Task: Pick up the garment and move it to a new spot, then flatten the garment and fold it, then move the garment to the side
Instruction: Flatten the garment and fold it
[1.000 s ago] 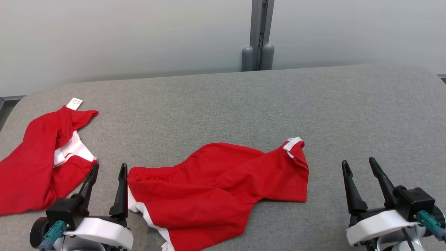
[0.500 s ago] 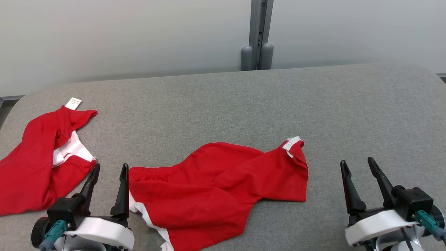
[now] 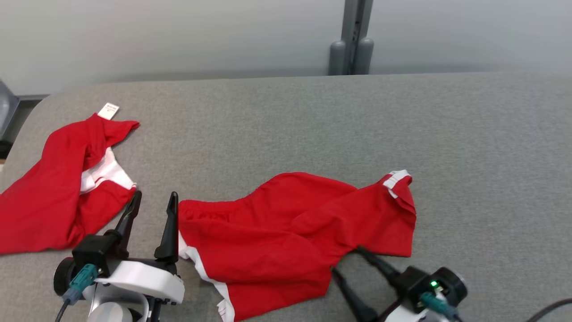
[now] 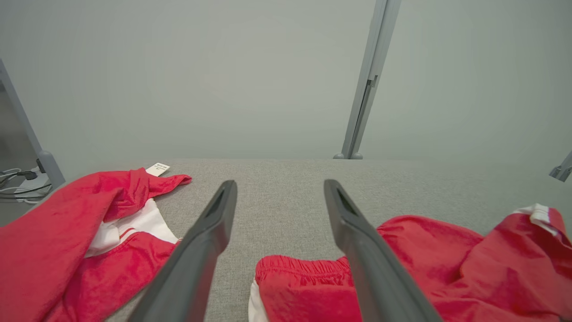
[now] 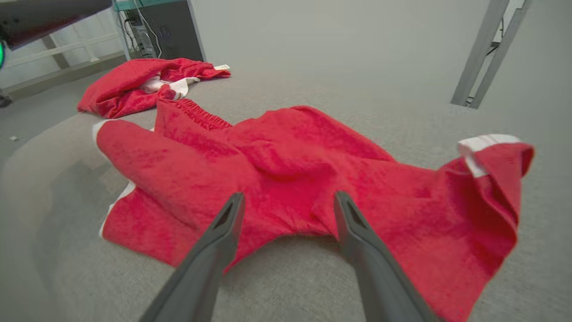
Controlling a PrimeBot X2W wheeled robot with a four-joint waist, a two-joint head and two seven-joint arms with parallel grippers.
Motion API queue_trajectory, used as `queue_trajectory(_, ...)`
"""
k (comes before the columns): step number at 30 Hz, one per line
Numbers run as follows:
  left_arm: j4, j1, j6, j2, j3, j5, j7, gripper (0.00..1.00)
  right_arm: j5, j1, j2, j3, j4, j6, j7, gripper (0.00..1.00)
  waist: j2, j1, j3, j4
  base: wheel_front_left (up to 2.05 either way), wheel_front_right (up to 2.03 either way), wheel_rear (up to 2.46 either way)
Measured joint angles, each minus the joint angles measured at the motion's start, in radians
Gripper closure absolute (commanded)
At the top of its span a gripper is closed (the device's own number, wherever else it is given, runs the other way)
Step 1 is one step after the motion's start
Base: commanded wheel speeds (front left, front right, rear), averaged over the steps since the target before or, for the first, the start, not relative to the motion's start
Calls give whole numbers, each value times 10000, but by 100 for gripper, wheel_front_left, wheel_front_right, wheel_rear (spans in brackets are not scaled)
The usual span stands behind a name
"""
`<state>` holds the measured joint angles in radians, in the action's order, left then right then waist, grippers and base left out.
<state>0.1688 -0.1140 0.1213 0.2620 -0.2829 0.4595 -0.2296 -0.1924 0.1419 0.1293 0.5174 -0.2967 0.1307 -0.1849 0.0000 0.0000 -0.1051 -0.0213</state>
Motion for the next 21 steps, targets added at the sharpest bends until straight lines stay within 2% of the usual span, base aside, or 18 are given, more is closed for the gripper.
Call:
queue_trajectory(6,111,-378,-59,-221,-79,2,-102,0,-431,634,550,2299,-830,0,247,0,0,0,-444,-421,0,0,0)
queue_trajectory(10,253,-655,-121,-364,-130,-54,-190,0,-468,1386,819,3120,-1659,0,332,0,0,0,-796,-714,0,0,0)
queue_trajectory(15,391,-817,-199,-489,-123,-96,-263,0,-583,2085,608,3580,-2412,0,102,0,0,0,-1034,-896,0,0,0)
queue_trajectory(16,420,-839,-224,-497,-121,-105,-265,0,-642,2186,556,3661,-2543,0,63,20,0,0,-1059,-921,0,0,0)
queue_trajectory(17,443,-879,-236,-502,-117,-107,-272,0,-767,2279,499,3741,-2637,0,-17,66,0,0,-1083,-943,0,0,0)
queue_trajectory(18,443,-879,-236,-502,-117,-107,-272,0,-767,2279,499,3741,-2637,0,-17,100,0,0,-1083,-943,0,0,0)
queue_trajectory(21,477,-957,-284,-546,-75,-115,-291,0,-1183,2472,412,3906,-2746,-2,-226,100,0,0,-1124,-956,0,0,0)
